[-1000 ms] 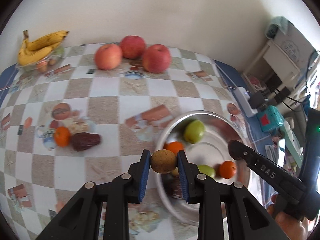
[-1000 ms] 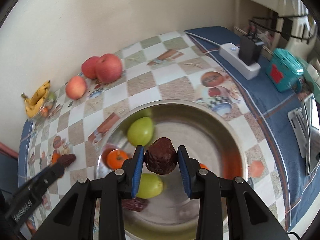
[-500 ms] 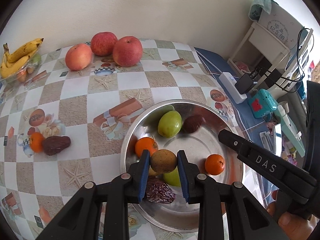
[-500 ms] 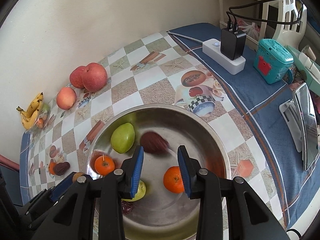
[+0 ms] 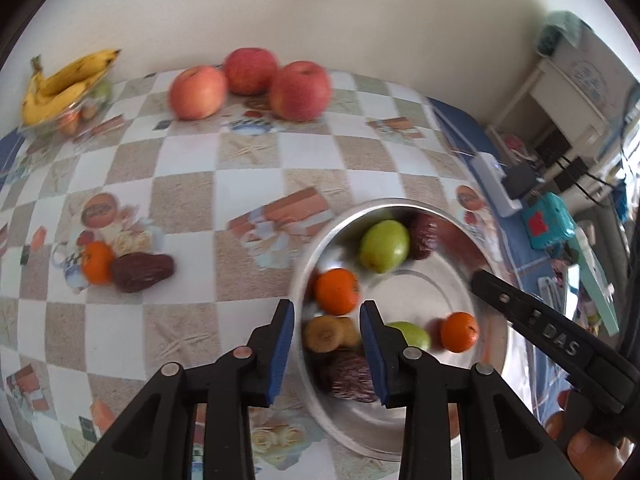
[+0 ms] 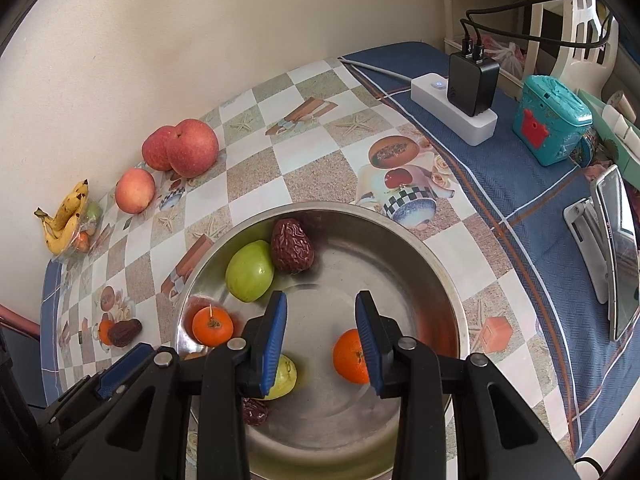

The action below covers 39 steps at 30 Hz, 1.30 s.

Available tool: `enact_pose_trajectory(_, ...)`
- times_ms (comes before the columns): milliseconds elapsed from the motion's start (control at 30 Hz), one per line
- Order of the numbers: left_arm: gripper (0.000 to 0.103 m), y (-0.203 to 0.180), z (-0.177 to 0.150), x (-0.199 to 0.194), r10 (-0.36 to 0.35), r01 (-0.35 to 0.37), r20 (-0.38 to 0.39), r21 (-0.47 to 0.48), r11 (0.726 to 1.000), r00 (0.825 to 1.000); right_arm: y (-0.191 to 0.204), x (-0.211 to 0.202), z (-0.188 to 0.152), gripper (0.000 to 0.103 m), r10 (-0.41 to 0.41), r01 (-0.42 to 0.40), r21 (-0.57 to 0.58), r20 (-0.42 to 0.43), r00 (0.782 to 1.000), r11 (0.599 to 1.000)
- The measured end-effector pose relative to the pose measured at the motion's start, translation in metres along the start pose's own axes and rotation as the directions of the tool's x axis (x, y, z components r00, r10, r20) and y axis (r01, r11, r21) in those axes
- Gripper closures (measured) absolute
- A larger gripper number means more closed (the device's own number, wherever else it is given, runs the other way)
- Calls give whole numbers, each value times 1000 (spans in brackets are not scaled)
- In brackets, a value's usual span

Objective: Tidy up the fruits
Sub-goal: 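Open both tools to drop the brown fruit and date into the bowl, then move both open tools back toward the last mandarin and dried date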

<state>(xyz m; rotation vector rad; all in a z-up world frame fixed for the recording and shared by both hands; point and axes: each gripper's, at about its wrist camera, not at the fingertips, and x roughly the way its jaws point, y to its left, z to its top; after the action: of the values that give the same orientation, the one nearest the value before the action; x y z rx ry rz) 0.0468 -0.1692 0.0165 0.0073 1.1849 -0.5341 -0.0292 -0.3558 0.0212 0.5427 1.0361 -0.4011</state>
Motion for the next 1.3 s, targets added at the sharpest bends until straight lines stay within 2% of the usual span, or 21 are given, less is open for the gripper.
enact_pose_trajectory(100,57,25,3,-1,77,-77,-1,-62,995,997,3,2,-1,66,0,0,-9,-8,1000,1000)
enact_pose_trajectory(233,53,61,7,-10,135,-132,12,-149,980,991,12,5,-4,67,5,-5,-33,-21,1000,999)
enact_pose_trajectory(300,45,78,9,-16,168,-162,17,-184,969,986,20,6,-5,67,19,-21,-56,-30,999,998)
enact_pose_trajectory(533,42,122,9,-28,179,-161,28,-317,935,983,47,7,-11,67,36,-41,-128,-42,998,991)
enact_pose_trajectory(600,34,130,9,-33,196,-172,36,-338,925,980,54,5,-12,67,52,-57,-143,-43,998,988)
enact_pose_trajectory(733,29,139,9,-37,229,-199,41,-362,910,973,65,5,-15,66,39,-46,-179,-38,998,983)
enact_pose_trajectory(800,9,141,8,-36,249,-221,31,-369,903,968,67,7,-16,60,31,-39,-191,-44,999,981)
enact_pose_trajectory(833,4,142,7,-34,264,-236,26,-368,899,964,68,9,-16,50,23,-32,-197,-47,999,980)
enact_pose_trajectory(867,0,142,7,-33,276,-248,26,-366,897,961,68,11,-17,35,13,-23,-203,-49,999,979)
enact_pose_trajectory(933,0,142,6,-32,298,-272,19,-357,894,954,69,13,-19,27,-5,-6,-217,-49,999,976)
enact_pose_trajectory(1200,0,146,5,-31,335,-309,11,-358,881,942,69,22,-22,26,-42,26,-238,-64,997,971)
enact_pose_trajectory(1300,0,148,6,-33,345,-315,18,-366,876,938,71,23,-23,16,-44,31,-251,-46,998,967)
